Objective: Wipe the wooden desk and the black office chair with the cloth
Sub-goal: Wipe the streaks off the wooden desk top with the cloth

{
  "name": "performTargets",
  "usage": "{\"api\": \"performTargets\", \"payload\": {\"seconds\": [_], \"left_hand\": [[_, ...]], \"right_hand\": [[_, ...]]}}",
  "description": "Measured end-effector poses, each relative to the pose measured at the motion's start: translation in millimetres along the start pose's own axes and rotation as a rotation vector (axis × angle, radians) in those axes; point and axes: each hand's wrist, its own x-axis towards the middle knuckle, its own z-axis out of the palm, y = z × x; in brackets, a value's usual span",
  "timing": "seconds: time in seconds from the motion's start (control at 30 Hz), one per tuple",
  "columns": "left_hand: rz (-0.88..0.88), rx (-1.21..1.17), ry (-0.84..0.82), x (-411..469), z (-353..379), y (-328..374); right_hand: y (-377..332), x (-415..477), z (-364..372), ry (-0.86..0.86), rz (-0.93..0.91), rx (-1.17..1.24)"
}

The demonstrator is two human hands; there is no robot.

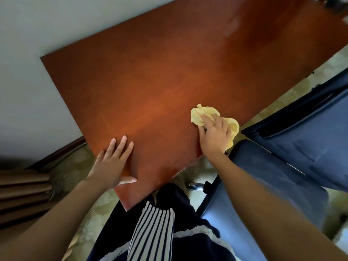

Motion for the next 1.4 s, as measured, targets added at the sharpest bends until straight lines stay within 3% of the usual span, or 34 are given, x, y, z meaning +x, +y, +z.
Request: {"api": "performTargets", "payload": {"seconds": [0.2,0.4,0.53,0.67,0.87,1.03,1.2,1.27,1.4], "left_hand": [[-0.051,-0.091,-0.015,-3,-3,11],[-0.06,-0.042,-0.062,-6,-7,12],[-0.071,-0.048,-0.062,-7,-7,15],[-0.079,-0.071,-0.058,-7,-8,16],[-0.078,-0.113,-0.063,-8,-11,18],[-0.07,-0.15,-0.051,-7,-13,19],[-0.055,-0.213,-0.018,-10,-7,16],[-0.059,-0.26,0.027,-14,-1,13],[-0.134,-0.431,0.16,-23,14,10]], "right_hand": [[-30,-68,15,0.023,-0.411,0.091],[-5,-87,18,-0.013,-0.979,0.131],[23,-59,6,-0.134,-1.131,0.101],[51,-19,-12,-0.193,-1.034,0.089],[87,56,-37,-0.108,-0.738,0.08],[92,98,-37,0.062,-0.387,0.098],[46,77,-14,0.175,0.073,0.16],[27,61,-5,0.168,0.056,0.168],[-7,21,10,0.125,-0.163,0.148]]}}
